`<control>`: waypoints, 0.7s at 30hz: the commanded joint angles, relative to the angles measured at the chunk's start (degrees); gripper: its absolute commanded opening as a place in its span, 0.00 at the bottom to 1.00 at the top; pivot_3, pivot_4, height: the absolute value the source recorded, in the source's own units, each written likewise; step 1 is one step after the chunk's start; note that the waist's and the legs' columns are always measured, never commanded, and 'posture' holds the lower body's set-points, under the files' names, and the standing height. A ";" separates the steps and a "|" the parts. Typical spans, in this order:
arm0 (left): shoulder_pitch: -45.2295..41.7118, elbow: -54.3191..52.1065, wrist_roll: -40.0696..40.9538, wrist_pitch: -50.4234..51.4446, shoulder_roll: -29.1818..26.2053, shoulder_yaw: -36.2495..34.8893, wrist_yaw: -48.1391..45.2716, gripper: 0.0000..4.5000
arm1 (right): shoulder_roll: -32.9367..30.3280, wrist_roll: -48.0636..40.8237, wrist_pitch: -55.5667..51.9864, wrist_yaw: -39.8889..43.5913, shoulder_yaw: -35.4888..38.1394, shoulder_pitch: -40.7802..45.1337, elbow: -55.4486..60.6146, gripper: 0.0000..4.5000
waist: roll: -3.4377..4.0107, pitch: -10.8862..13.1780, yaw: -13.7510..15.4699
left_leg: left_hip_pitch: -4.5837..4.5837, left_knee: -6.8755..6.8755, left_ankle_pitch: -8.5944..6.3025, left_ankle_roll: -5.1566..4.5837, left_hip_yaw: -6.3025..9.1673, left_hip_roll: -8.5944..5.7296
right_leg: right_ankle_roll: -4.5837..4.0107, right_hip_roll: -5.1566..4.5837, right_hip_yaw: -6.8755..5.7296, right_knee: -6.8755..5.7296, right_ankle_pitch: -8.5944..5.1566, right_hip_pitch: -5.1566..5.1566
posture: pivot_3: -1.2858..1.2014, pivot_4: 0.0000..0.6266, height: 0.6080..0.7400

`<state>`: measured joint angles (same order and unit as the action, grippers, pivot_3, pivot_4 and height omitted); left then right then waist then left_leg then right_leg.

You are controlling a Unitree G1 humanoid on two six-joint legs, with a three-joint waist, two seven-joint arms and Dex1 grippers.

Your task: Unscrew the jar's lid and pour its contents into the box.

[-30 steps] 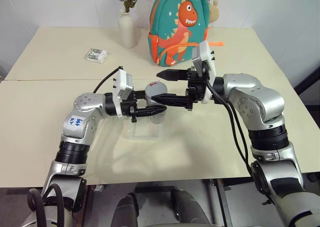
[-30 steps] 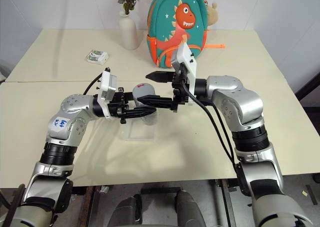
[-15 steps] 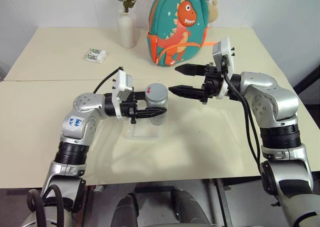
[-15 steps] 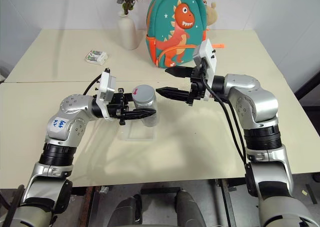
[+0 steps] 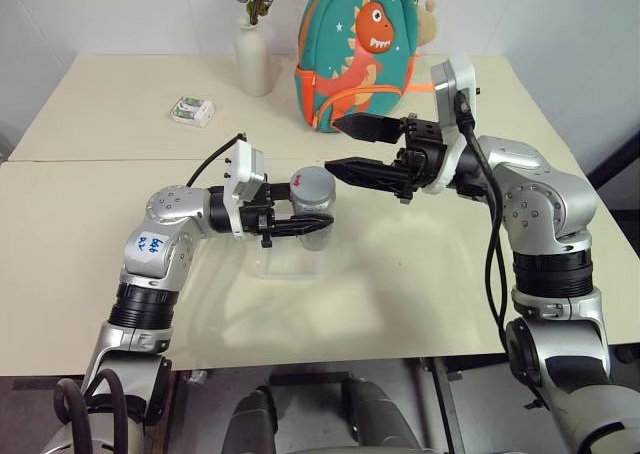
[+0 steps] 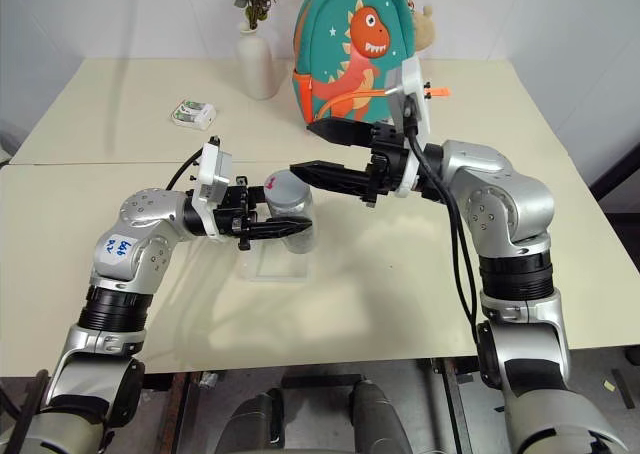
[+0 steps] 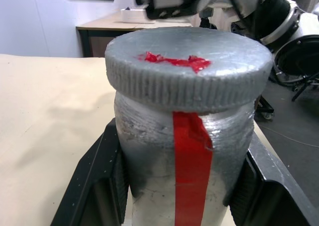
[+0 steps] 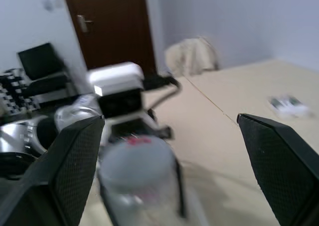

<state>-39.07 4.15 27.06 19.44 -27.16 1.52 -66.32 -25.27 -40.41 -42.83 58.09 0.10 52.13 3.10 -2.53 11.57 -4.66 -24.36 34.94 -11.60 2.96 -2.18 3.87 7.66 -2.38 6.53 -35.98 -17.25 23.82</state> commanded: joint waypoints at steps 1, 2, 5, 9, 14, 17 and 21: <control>-0.22 -1.74 1.09 -0.67 0.14 -0.73 -0.17 0.46 | 1.08 0.02 -1.22 -1.46 -2.10 0.83 3.22 1.00 | 0.00 0.00 -0.01 | 0.00 0.00 0.00 0.00 0.00 0.00 | 0.00 0.00 0.00 0.00 0.00 0.00 | 0.52 0.24 1.00; -0.19 -1.83 1.12 -0.64 0.15 -0.73 -0.17 0.46 | 1.25 0.21 -1.35 -1.58 -2.70 0.69 3.53 1.00 | 0.00 0.00 -0.03 | 0.00 0.00 0.00 0.00 0.00 0.00 | 0.00 0.00 0.00 0.00 0.00 0.00 | 0.52 0.24 1.00; -0.22 -1.94 1.15 -0.57 0.19 -0.74 -0.13 0.46 | 1.29 0.83 -1.62 -1.65 -4.22 0.51 3.84 1.00 | 0.00 0.00 0.03 | 0.00 -0.01 0.00 0.00 0.00 0.00 | -0.01 0.00 0.00 0.00 -0.01 0.00 | 0.52 0.24 1.00; -0.21 -2.08 1.14 -0.49 0.21 -0.71 -0.05 0.46 | 1.73 1.95 -0.92 -1.11 -5.97 0.29 3.43 1.00 | 0.00 0.00 0.01 | -0.01 -0.01 0.00 0.00 -0.01 0.00 | -0.01 0.00 0.00 0.02 -0.01 0.00 | 0.52 0.24 1.00; -0.17 -2.28 1.14 -0.41 0.20 -0.71 0.09 0.46 | 2.21 3.18 -0.24 -0.83 -6.66 0.27 2.23 1.00 | 0.00 0.00 0.02 | -0.01 0.00 0.00 0.00 0.00 0.00 | -0.01 0.00 0.00 0.00 0.00 0.01 | 0.52 0.24 1.00; -0.13 -2.26 1.18 -0.35 0.10 -0.79 0.09 0.46 | 2.34 3.56 -0.02 -0.63 -6.71 0.23 2.03 1.00 | 0.00 0.00 0.01 | -0.01 0.00 0.00 0.00 0.00 0.00 | 0.00 0.00 0.00 0.01 0.00 0.01 | 0.52 0.24 1.00; 0.01 -2.39 1.21 -0.25 0.04 -0.80 0.12 0.46 | 2.43 3.79 0.03 -0.49 -6.59 0.24 1.86 1.00 | 0.00 0.00 0.00 | -0.01 -0.01 0.00 0.00 0.00 0.00 | -0.01 0.00 0.00 0.00 0.00 0.01 | 0.52 0.24 1.00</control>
<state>-39.07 4.11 27.06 19.45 -27.03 1.52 -66.20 -23.13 -36.44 -43.78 57.14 -6.90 52.11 4.08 -2.53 11.57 -4.66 -24.37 34.94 -11.60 2.96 -2.18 3.87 7.65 -2.38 6.53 -35.98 -17.25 23.83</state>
